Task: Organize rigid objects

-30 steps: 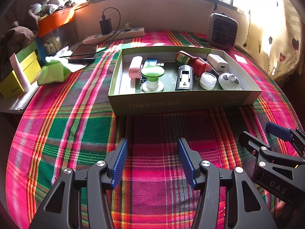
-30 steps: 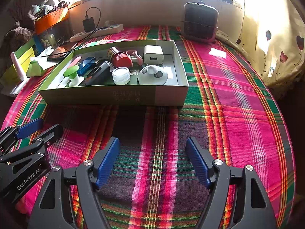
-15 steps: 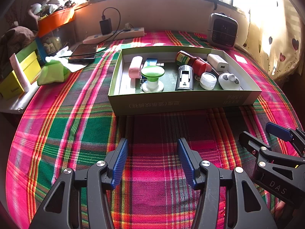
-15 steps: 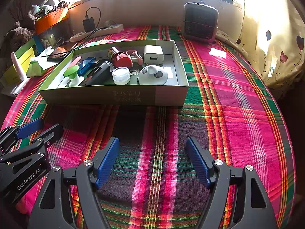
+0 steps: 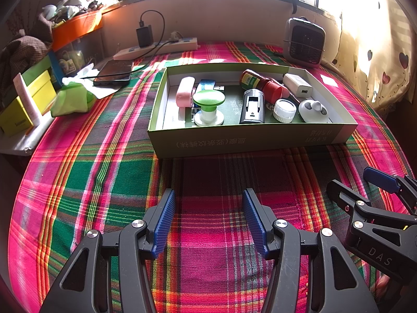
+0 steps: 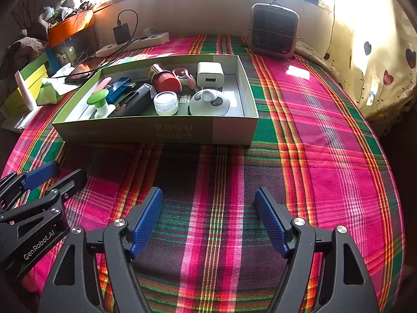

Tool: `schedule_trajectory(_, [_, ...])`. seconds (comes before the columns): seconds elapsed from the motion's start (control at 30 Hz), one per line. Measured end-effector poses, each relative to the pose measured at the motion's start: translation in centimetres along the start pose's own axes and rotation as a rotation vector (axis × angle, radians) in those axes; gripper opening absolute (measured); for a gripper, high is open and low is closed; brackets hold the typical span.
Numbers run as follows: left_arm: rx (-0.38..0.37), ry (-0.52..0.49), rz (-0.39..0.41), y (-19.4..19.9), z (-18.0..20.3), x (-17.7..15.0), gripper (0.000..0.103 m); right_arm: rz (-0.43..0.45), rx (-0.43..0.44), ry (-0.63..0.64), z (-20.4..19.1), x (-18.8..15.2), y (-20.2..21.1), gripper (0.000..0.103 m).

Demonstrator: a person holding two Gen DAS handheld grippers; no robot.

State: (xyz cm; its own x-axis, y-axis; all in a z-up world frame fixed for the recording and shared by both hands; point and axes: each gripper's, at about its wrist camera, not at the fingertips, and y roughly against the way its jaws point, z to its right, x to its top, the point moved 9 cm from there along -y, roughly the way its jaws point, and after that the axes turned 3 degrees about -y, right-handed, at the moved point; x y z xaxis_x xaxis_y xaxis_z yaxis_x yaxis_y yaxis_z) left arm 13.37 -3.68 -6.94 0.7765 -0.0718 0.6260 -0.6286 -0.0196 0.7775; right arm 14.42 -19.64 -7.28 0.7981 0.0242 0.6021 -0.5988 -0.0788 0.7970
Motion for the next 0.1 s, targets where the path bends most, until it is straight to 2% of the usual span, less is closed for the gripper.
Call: schedule_trajectory(0.1, [0.000,0.000,0.000,0.00,0.02,0.00,0.053,0.000,0.000,0.000,0.00,0.00,0.00,0.074])
